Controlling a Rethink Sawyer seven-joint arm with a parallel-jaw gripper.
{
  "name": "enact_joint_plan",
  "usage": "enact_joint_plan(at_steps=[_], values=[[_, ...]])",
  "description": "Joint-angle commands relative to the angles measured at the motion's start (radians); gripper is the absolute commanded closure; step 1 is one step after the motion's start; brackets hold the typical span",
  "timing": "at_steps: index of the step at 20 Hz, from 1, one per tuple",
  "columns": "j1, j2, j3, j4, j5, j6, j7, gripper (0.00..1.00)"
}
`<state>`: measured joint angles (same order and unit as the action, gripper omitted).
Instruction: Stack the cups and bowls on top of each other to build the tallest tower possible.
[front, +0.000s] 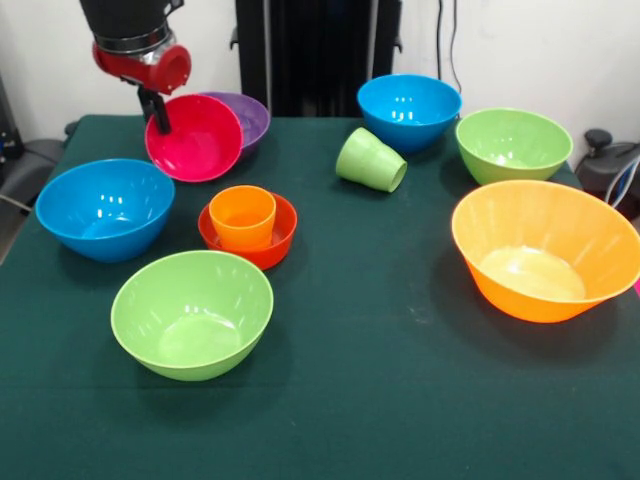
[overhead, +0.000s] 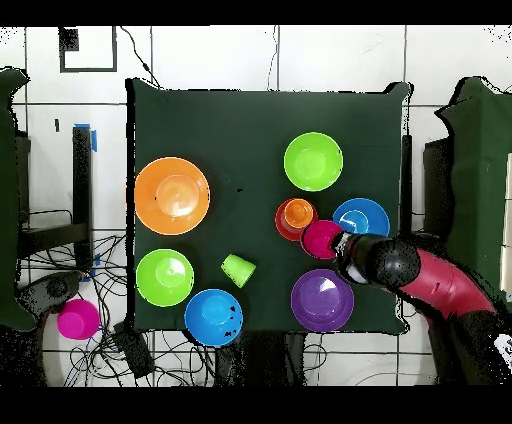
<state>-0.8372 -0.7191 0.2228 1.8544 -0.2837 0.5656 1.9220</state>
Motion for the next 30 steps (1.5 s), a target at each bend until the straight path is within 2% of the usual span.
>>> enact_joint_plan(at_steps=[1,11,20,30], values=[[0.018,-0.006,0.116,-0.004,-0.079,0.084,-0.178,1.0],[0.045,0.0,0.121,0.002,-0.08,0.05,-0.118,1.0],[0.095,-0.007,0.106,-0.032,-0.055,0.115,-0.088,1.0],[0.115,-0.012,0.099,-0.033,-0.047,0.109,-0.079,1.0]])
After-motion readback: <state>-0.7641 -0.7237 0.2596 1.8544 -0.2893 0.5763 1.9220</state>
